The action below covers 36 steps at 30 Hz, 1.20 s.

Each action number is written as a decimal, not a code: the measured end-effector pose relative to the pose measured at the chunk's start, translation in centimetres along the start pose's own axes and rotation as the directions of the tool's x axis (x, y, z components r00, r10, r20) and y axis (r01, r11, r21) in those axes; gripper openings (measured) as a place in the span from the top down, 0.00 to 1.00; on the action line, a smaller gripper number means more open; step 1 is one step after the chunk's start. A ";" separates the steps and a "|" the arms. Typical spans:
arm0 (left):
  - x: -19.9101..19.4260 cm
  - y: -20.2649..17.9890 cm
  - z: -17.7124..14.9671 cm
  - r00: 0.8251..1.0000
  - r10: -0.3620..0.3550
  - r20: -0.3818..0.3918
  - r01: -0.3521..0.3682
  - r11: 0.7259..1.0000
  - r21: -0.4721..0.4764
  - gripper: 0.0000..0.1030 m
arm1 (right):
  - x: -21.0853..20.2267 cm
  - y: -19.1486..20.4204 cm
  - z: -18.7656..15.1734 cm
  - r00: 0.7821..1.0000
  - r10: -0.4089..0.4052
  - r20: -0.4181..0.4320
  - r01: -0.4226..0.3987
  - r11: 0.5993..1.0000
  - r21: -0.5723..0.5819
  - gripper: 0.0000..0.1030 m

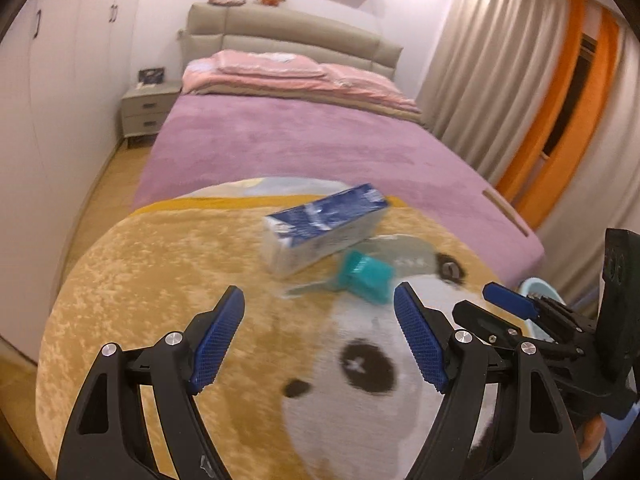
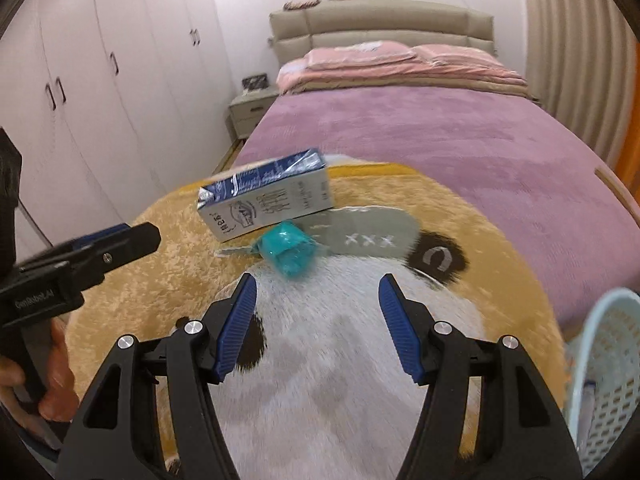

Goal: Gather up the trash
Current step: 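Move both tools back over the rug toward the blue milk carton and teal item, then grasp the blue milk carton with the left tool while the right tool grasps the teal plastic item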

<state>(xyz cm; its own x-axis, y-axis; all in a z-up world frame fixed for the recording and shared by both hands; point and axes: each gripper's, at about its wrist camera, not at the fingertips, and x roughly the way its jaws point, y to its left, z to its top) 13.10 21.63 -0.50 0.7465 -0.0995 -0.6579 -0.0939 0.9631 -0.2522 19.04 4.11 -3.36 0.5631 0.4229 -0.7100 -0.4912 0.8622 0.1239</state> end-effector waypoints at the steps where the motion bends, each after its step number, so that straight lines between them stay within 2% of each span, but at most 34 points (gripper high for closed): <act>1: 0.3 0.4 0.1 1.000 0.004 -0.007 -0.004 1.000 0.000 0.27 | 1.1 0.2 0.3 1.000 0.005 -0.020 -0.005 1.000 -0.008 0.42; 3: 1.6 1.5 0.5 1.000 0.005 -0.030 -0.005 1.000 0.008 0.27 | 2.8 0.5 0.6 0.999 0.011 -0.050 -0.012 1.000 -0.027 0.41; 7: 3.5 2.7 1.4 0.998 0.003 -0.066 -0.001 1.000 0.027 0.27 | 5.3 0.9 1.1 0.997 -0.030 -0.074 0.025 0.997 -0.070 0.33; 11: 4.6 3.0 2.1 0.997 -0.017 -0.075 0.022 0.998 0.059 0.27 | 7.1 1.3 1.5 0.994 -0.023 -0.108 0.012 0.994 -0.104 0.32; 15: 5.8 2.7 2.7 0.996 -0.025 -0.087 0.033 0.995 0.095 0.27 | 8.7 2.2 1.9 0.992 -0.059 -0.115 0.038 0.983 -0.182 0.32; 20: 7.1 2.5 3.3 0.994 -0.039 -0.101 0.051 0.991 0.124 0.27 | 10.1 2.5 2.3 0.990 -0.041 -0.137 0.012 0.978 -0.209 0.32; 22: 7.6 2.4 3.5 0.993 -0.043 -0.107 0.057 0.990 0.128 0.27 | 10.4 2.5 2.3 0.988 -0.028 -0.150 -0.004 0.977 -0.214 0.36; 23: 7.9 2.3 3.6 0.993 -0.043 -0.112 0.058 0.989 0.133 0.27 | 10.5 2.6 2.4 0.988 -0.027 -0.154 -0.008 0.975 -0.220 0.44; 24: 8.2 2.1 3.6 0.992 -0.042 -0.117 0.058 0.989 0.140 0.27 | 10.5 2.6 2.3 0.988 -0.026 -0.153 -0.009 0.974 -0.228 0.46; 26: 8.6 1.8 3.6 0.992 -0.037 -0.123 0.057 0.986 0.156 0.27 | 10.4 2.6 2.4 0.988 -0.004 -0.153 -0.033 0.971 -0.237 0.60; 27: 8.8 1.6 3.7 0.991 -0.035 -0.127 0.056 0.984 0.167 0.27 | 10.3 2.5 2.4 0.989 -0.004 -0.151 -0.033 0.970 -0.239 0.64; 36: 10.3 -1.0 4.2 0.988 -0.003 -0.153 0.043 0.966 0.256 0.28 | 7.5 0.5 0.3 0.988 0.019 -0.151 -0.047 0.982 -0.184 0.65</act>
<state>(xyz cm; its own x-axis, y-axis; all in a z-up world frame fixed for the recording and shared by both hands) 23.64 20.72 -4.08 0.6374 -0.1396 -0.7578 0.1096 0.9899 -0.0901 23.21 7.75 -8.46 0.4468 0.3921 -0.8041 -0.6312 0.7752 0.0273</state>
